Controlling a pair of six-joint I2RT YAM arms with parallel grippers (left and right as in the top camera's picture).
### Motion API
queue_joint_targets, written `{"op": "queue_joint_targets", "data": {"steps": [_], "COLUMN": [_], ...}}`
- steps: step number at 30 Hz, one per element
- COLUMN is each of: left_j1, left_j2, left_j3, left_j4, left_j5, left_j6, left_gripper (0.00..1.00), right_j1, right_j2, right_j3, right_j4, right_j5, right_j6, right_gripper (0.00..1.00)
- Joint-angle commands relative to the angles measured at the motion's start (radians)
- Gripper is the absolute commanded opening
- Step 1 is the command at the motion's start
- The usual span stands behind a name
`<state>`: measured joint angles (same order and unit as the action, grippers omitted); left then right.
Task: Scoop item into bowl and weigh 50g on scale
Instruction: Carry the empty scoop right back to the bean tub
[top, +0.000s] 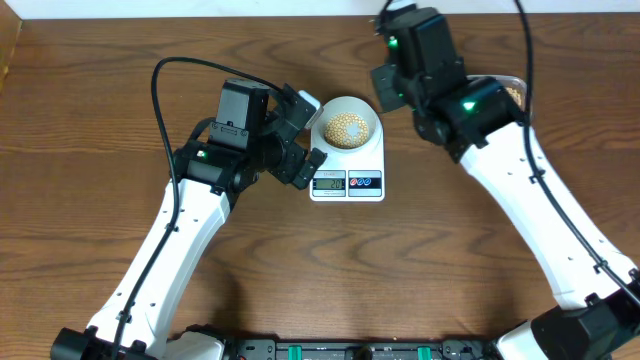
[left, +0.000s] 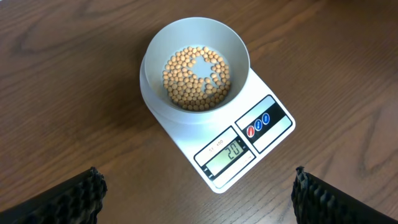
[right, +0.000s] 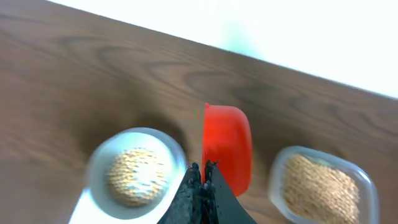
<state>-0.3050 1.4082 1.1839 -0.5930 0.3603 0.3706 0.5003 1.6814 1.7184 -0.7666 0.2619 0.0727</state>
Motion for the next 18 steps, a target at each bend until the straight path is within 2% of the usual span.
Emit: {"op": "queue_joint_targets", "data": {"steps": [1,11,18], "left_j1": [0.000,0.000,0.000], "left_j2": [0.008,0.008,0.008], "left_j3": [-0.002,-0.002,-0.002], "left_j4": [0.004,0.004,0.004], "left_j5": [-0.003,-0.003,-0.003], "left_j6": [0.002,0.002,0.002], "left_gripper": [0.98,0.98,0.98], "right_j1": [-0.048,-0.190,-0.269], "right_j2": [-0.001,0.001,0.029], "right_j3": [0.001,0.000,-0.014], "right_j4": [-0.035,-0.150,-0.174], "right_j5": [0.085,0.201,0.204], "right_j6": [0.063,0.119,0.141], "right_gripper": [0.01,0.01,0.01]}}
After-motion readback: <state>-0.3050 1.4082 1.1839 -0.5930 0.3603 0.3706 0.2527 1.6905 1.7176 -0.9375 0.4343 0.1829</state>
